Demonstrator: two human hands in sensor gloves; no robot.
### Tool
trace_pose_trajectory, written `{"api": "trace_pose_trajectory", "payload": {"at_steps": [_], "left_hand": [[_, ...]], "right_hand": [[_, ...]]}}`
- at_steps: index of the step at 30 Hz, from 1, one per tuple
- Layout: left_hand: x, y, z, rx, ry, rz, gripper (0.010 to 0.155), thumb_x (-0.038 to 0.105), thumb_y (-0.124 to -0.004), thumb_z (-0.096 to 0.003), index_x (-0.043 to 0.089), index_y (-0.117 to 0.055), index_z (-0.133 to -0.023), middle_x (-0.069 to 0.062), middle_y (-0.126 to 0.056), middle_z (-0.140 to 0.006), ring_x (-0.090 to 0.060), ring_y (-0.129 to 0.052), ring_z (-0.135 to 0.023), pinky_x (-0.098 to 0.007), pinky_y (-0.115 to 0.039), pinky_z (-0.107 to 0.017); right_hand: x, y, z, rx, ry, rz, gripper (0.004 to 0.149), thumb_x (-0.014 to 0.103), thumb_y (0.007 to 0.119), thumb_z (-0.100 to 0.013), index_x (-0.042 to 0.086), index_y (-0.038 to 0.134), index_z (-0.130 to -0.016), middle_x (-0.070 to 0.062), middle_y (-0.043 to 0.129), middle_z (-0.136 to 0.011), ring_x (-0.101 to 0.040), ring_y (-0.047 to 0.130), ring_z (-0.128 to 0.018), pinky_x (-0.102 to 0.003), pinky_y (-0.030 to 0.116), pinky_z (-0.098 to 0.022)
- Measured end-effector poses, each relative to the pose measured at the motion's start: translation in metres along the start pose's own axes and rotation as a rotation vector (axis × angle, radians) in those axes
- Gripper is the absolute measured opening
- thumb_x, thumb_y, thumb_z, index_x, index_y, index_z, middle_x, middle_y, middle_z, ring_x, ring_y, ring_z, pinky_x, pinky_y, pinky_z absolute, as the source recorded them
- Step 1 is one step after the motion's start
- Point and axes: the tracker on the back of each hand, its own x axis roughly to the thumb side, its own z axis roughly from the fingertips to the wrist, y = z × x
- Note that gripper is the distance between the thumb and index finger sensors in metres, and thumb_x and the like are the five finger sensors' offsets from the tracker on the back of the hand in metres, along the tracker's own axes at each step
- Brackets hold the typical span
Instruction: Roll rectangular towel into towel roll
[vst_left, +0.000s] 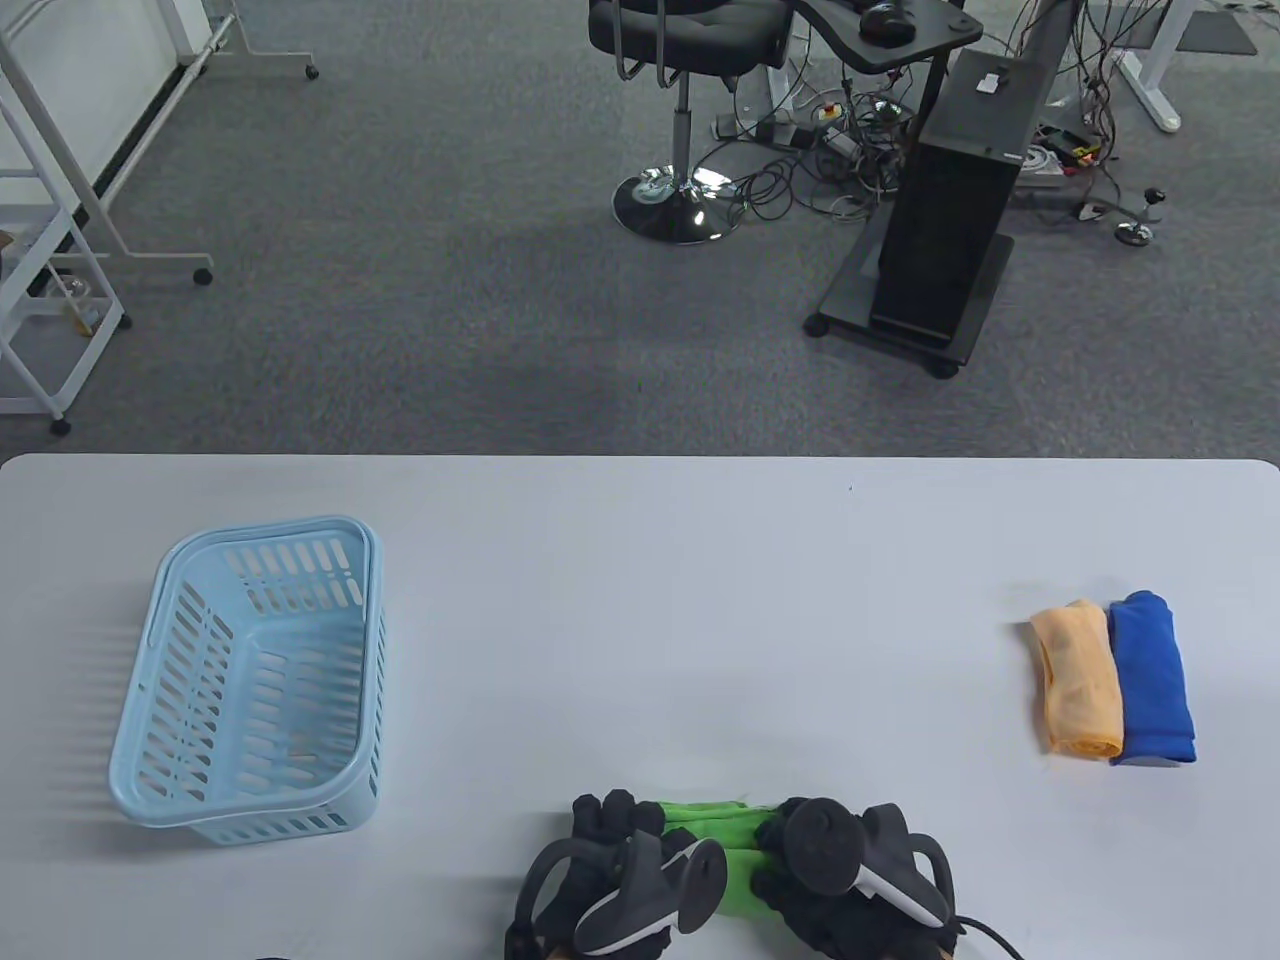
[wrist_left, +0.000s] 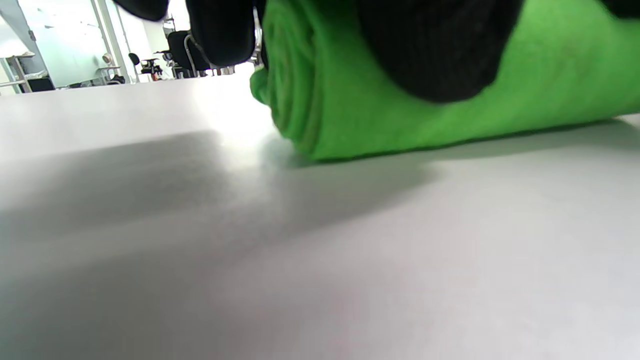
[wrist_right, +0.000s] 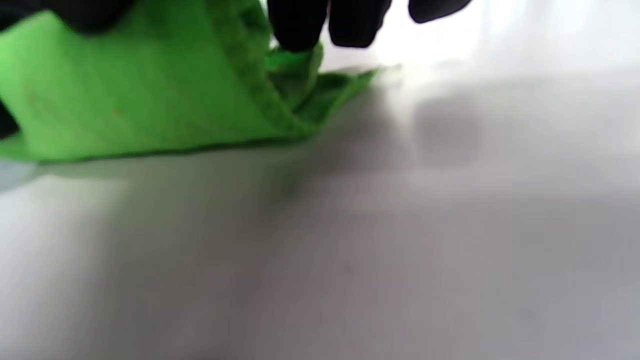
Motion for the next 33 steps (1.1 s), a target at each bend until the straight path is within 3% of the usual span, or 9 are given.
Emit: {"api": "trace_pose_trajectory", "payload": {"at_steps": [3,9,14,16,18,19,22,27,33], "left_hand": [[-0.005,0.000,0.000,-0.005,0.016,0.048,0.062,0.045,-0.074,-0.0344,0.028,-0.079,-0.093,-0.008,-0.079,-0.095,-0.040,-0.066,-0.097,-0.068,-0.044,-0.069],[-0.008,0.004,0.000,0.007,0.049,0.072,0.064,0.047,-0.070,-0.0349,0.025,-0.079,-0.095,-0.008,-0.099,-0.078,-0.037,-0.083,-0.090,-0.069,-0.050,-0.067],[-0.008,0.005,0.002,0.068,0.036,0.110,0.060,0.046,-0.068,-0.0374,0.026,-0.079,-0.093,-0.008,-0.107,-0.069,-0.034,-0.089,-0.086,-0.068,-0.054,-0.066],[-0.009,0.004,0.002,0.071,0.043,0.124,0.062,0.047,-0.068,-0.0385,0.031,-0.069,-0.098,-0.008,-0.098,-0.081,-0.037,-0.082,-0.091,-0.069,-0.052,-0.067],[-0.010,0.006,0.003,0.069,0.042,0.141,0.054,0.044,-0.071,-0.0408,0.049,-0.058,-0.093,-0.011,-0.064,-0.104,-0.041,-0.059,-0.100,-0.068,-0.043,-0.070],[-0.009,0.007,0.004,0.083,0.039,0.134,0.052,0.042,-0.072,-0.0411,0.051,-0.057,-0.091,-0.011,-0.055,-0.107,-0.041,-0.052,-0.102,-0.067,-0.038,-0.070],[-0.005,0.006,0.004,0.062,-0.027,0.137,0.052,0.047,-0.069,-0.0390,0.048,-0.065,-0.091,-0.013,-0.052,-0.108,-0.043,-0.049,-0.101,-0.067,-0.038,-0.070],[-0.004,0.000,0.001,-0.055,-0.022,0.106,0.072,0.062,-0.072,-0.0311,0.046,-0.057,-0.099,-0.016,-0.046,-0.111,-0.045,-0.044,-0.101,-0.067,-0.035,-0.070],[-0.005,-0.006,-0.001,-0.120,0.030,0.036,0.080,0.054,-0.081,-0.0325,0.049,-0.042,-0.102,-0.015,-0.041,-0.113,-0.045,-0.042,-0.102,-0.067,-0.035,-0.071]], "right_hand": [[0.001,-0.002,0.001,-0.019,-0.027,-0.054,0.078,0.055,0.069,-0.027,0.027,0.047,-0.096,-0.009,0.037,-0.102,-0.033,0.045,-0.098,-0.061,0.040,-0.071],[0.000,0.003,-0.001,0.030,-0.015,0.040,0.080,0.052,0.075,-0.027,0.027,0.049,-0.098,-0.009,0.040,-0.101,-0.034,0.047,-0.097,-0.062,0.041,-0.071],[-0.001,0.005,-0.002,0.043,-0.006,0.028,0.067,0.047,0.064,-0.032,0.025,0.060,-0.095,-0.008,0.046,-0.100,-0.034,0.051,-0.096,-0.061,0.043,-0.070],[-0.002,0.005,-0.002,0.040,-0.004,0.018,0.065,0.047,0.062,-0.032,0.025,0.064,-0.093,-0.008,0.047,-0.100,-0.034,0.052,-0.096,-0.061,0.043,-0.070],[-0.002,0.003,-0.002,0.025,-0.008,0.006,0.062,0.047,0.061,-0.032,0.022,0.072,-0.088,-0.007,0.051,-0.098,-0.034,0.051,-0.096,-0.062,0.042,-0.070],[-0.001,0.003,-0.002,0.030,-0.008,0.007,0.062,0.048,0.060,-0.032,0.021,0.075,-0.086,-0.007,0.055,-0.097,-0.033,0.052,-0.096,-0.062,0.042,-0.070],[-0.002,0.003,-0.002,0.034,-0.004,0.012,0.061,0.049,0.058,-0.033,0.020,0.079,-0.082,-0.006,0.058,-0.095,-0.034,0.053,-0.096,-0.062,0.043,-0.070],[-0.004,0.004,-0.001,0.022,-0.001,0.006,0.064,0.051,0.058,-0.033,0.020,0.077,-0.085,-0.008,0.057,-0.096,-0.034,0.053,-0.096,-0.062,0.043,-0.069],[0.001,0.000,0.002,-0.043,-0.024,-0.001,0.074,0.054,0.059,-0.031,0.020,0.058,-0.097,-0.008,0.045,-0.101,-0.033,0.046,-0.098,-0.061,0.040,-0.071]]}}
